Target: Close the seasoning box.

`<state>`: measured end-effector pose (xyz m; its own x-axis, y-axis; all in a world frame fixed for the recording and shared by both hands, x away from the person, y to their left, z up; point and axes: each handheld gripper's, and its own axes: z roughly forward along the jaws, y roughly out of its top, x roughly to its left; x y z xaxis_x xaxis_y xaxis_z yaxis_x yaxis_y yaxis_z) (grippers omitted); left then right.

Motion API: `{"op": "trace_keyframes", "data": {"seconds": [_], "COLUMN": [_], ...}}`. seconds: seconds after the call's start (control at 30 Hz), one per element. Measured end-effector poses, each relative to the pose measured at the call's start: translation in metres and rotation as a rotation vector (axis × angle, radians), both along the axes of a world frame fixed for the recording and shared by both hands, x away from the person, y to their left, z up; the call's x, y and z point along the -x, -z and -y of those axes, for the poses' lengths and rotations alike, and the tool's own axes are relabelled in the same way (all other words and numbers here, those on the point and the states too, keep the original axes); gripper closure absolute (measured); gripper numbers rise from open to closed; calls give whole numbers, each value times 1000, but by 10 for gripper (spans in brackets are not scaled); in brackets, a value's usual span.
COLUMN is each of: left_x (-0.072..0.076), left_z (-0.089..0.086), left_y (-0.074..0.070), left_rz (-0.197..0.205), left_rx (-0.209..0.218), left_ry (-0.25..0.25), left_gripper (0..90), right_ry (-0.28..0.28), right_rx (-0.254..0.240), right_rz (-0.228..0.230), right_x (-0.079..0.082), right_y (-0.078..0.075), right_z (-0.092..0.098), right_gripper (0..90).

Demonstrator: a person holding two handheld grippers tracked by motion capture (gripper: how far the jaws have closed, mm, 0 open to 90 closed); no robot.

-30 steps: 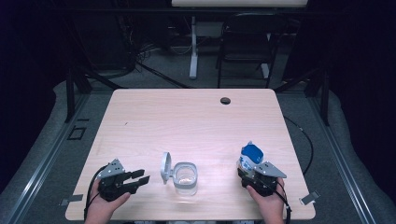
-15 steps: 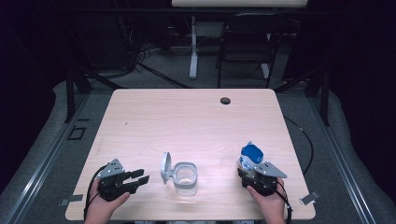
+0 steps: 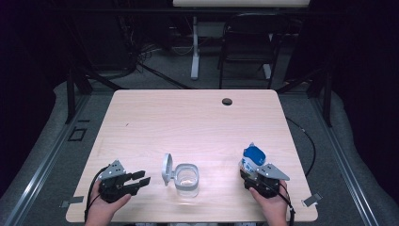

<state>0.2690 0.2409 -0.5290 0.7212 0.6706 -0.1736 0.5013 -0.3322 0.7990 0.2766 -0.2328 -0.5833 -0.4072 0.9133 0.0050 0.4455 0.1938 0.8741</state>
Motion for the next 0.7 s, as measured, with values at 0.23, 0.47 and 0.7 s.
{"op": "trace_keyframes", "data": {"seconds": [0.23,0.47,0.7], "left_x": [0,0,0], "left_z": [0,1,0], "left_y": [1,1,1], "left_rz": [-3,-5,-4], "left_rx": [-1,-2,-2], "left_ry": [-2,-1,-1], "left_gripper": [619,619,619], "right_ry": [-3,-4,0], "right_rx": [4,6,-7], "right_rz": [4,4,36], "right_x": [0,0,3], "right_y": [0,-2,-9], "right_z": [1,2,2], "right_gripper": [423,425,425]}}
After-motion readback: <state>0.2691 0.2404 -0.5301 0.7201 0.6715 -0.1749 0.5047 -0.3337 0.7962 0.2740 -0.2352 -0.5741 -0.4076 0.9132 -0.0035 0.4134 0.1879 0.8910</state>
